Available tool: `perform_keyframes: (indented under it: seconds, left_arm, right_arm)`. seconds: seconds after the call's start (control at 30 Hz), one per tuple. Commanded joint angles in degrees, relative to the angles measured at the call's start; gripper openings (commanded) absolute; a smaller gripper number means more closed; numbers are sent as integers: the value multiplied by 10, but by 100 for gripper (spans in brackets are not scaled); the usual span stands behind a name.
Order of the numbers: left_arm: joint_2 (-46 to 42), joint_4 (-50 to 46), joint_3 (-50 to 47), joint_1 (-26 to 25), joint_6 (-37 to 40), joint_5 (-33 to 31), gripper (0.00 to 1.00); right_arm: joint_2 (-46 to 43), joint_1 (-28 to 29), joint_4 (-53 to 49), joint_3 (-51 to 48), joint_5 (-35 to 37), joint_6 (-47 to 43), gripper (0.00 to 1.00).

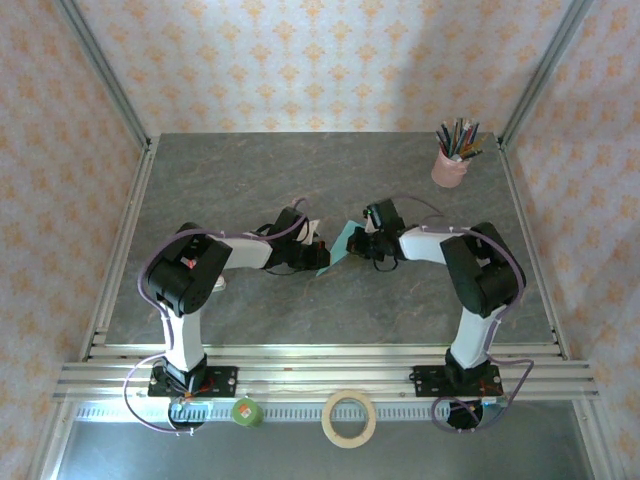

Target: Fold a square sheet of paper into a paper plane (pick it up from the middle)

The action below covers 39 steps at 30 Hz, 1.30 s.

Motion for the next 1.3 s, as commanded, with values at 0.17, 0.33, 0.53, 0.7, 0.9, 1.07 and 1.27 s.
perform_keyframes:
  seconds: [0.17, 0.33, 0.53, 0.7, 0.9, 1.07, 1.27]
  left_arm:
    - [-17, -73, 7, -2, 16, -36, 1]
    - [-23, -20, 41, -5, -11, -5, 6]
    - [25, -19, 70, -10, -15, -4, 8]
    - [49, -36, 75, -10, -15, -19, 8]
    - [49, -64, 58, -10, -8, -45, 6]
    - [43, -65, 24, -10, -4, -50, 4]
    - [36, -61, 5, -9, -4, -53, 4]
  right_arm:
    - [23, -16, -29, 3, 40, -10, 3]
    - [14, 2, -12, -16, 26, 0, 3]
    - [10, 6, -4, -20, 24, 5, 3]
    - [13, 5, -4, -14, 26, 4, 3]
    - [11, -7, -7, -12, 41, 1, 3]
    - [14, -51, 12, -10, 61, 22, 4]
    - [19, -99, 24, -3, 95, 42, 5]
